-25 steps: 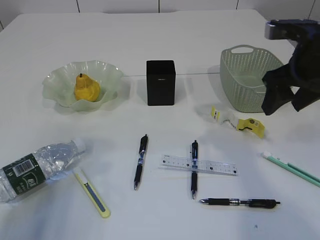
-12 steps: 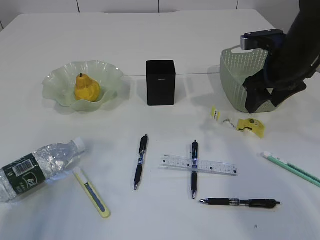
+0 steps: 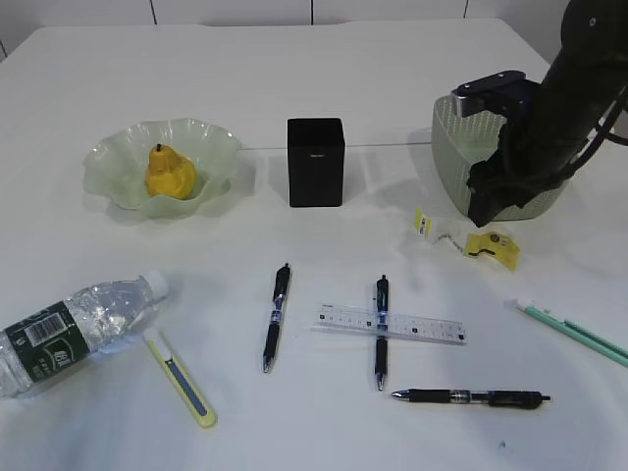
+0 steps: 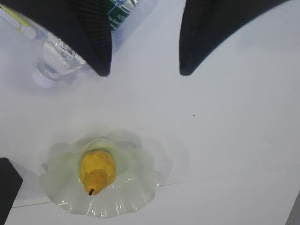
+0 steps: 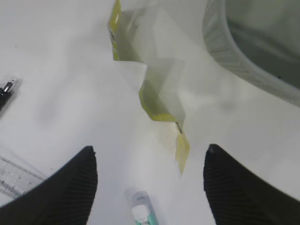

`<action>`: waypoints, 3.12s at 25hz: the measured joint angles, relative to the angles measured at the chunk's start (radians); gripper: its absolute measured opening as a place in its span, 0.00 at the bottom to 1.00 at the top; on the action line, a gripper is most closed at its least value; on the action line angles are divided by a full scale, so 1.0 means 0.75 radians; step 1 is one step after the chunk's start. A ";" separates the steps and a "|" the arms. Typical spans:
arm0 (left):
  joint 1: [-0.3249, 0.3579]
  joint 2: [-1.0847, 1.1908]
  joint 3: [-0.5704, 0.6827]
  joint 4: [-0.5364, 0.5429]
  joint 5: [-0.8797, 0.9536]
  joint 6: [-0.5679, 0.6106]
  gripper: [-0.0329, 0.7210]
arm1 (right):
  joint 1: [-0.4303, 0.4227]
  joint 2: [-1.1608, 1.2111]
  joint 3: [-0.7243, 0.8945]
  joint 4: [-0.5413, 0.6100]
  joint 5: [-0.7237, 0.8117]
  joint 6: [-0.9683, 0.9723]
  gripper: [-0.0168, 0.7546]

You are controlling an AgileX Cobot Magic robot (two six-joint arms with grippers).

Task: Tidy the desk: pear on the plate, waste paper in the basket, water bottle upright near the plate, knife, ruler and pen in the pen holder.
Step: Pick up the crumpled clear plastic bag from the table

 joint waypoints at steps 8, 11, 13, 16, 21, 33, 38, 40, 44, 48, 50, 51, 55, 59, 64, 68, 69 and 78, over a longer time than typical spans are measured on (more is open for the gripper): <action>0.000 0.000 0.000 0.015 0.000 0.000 0.44 | 0.000 0.053 -0.028 0.000 -0.036 -0.156 0.74; 0.000 0.000 0.000 0.015 0.000 0.000 0.42 | 0.000 0.055 -0.028 0.000 -0.060 -0.233 0.74; 0.000 0.000 0.000 0.015 0.000 0.000 0.42 | 0.000 0.055 -0.028 0.000 -0.066 -0.278 0.74; 0.000 0.000 0.000 0.018 0.000 0.000 0.41 | 0.000 0.055 -0.028 0.023 -0.069 -0.346 0.74; 0.000 0.000 0.000 0.018 0.000 0.000 0.41 | 0.003 0.066 -0.028 0.059 -0.074 -0.404 0.74; 0.000 0.000 0.000 0.020 0.010 0.002 0.41 | 0.059 0.168 -0.033 0.059 -0.158 -0.441 0.74; 0.000 0.000 0.000 0.023 0.010 0.002 0.41 | 0.059 0.185 -0.033 0.048 -0.198 -0.441 0.74; 0.000 0.000 0.000 0.026 0.010 0.002 0.41 | 0.059 0.203 -0.033 0.042 -0.201 -0.441 0.74; 0.000 0.000 0.000 0.039 0.010 0.002 0.41 | 0.059 0.219 -0.033 0.023 -0.201 -0.444 0.74; 0.000 0.000 0.000 0.062 0.010 0.002 0.41 | 0.059 0.233 -0.036 0.009 -0.203 -0.444 0.74; 0.000 0.000 0.000 0.064 0.010 0.002 0.41 | 0.059 0.241 -0.036 0.009 -0.203 -0.444 0.74; 0.000 0.000 0.000 0.065 0.010 0.002 0.41 | 0.059 0.241 -0.036 0.006 -0.206 -0.444 0.74; 0.000 0.000 0.000 0.065 0.010 0.002 0.41 | 0.059 0.241 -0.036 0.001 -0.212 -0.444 0.74; 0.000 0.000 0.000 0.065 0.010 0.002 0.41 | 0.059 0.243 -0.036 0.001 -0.214 -0.444 0.72; 0.000 0.000 0.000 0.065 0.010 0.002 0.41 | 0.059 0.260 -0.036 0.001 -0.214 -0.444 0.58; 0.000 0.000 0.000 0.065 0.011 0.002 0.41 | 0.059 0.266 -0.036 0.001 -0.214 -0.444 0.50; 0.000 0.000 0.000 0.065 0.011 0.002 0.41 | 0.059 0.266 -0.036 0.001 -0.214 -0.444 0.48; 0.000 0.000 0.000 0.065 0.011 0.002 0.41 | 0.059 0.266 -0.036 0.001 -0.224 -0.445 0.15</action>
